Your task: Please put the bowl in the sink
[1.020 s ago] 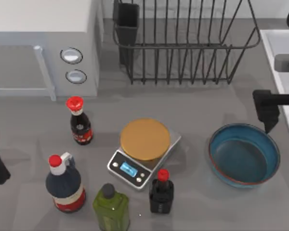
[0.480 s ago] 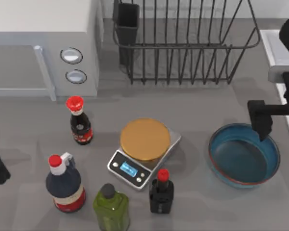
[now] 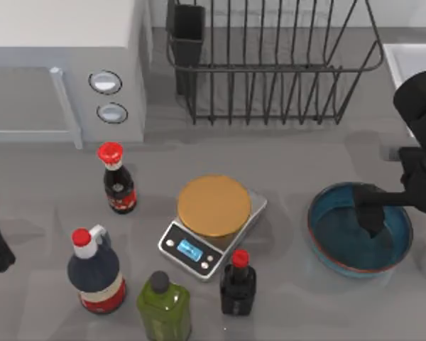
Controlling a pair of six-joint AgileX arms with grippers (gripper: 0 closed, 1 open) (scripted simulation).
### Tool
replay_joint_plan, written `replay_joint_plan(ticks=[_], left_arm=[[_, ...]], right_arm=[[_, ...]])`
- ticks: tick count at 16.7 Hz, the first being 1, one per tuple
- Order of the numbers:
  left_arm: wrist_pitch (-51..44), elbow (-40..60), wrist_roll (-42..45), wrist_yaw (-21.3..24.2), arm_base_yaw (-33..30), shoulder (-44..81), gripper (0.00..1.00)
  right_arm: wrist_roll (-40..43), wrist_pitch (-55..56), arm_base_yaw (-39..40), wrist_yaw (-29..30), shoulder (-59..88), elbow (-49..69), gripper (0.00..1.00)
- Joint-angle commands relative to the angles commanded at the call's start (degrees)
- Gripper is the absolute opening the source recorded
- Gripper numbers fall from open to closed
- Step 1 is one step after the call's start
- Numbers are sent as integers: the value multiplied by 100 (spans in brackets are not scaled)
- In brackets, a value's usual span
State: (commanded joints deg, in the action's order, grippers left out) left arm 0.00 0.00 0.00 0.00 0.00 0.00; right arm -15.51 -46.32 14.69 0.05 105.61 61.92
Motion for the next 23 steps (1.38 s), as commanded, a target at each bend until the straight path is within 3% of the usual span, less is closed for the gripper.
replay_joint_plan(ticks=[3,16,23], left_arm=[[0,0,0,0,0,0,100],[0,0,0,0,0,0,100],[0,0,0,0,0,0,100]], right_arm=[[0,0,0,0,0,0,100],[0,0,0,0,0,0,2],[0,0,0,0,0,0,0]])
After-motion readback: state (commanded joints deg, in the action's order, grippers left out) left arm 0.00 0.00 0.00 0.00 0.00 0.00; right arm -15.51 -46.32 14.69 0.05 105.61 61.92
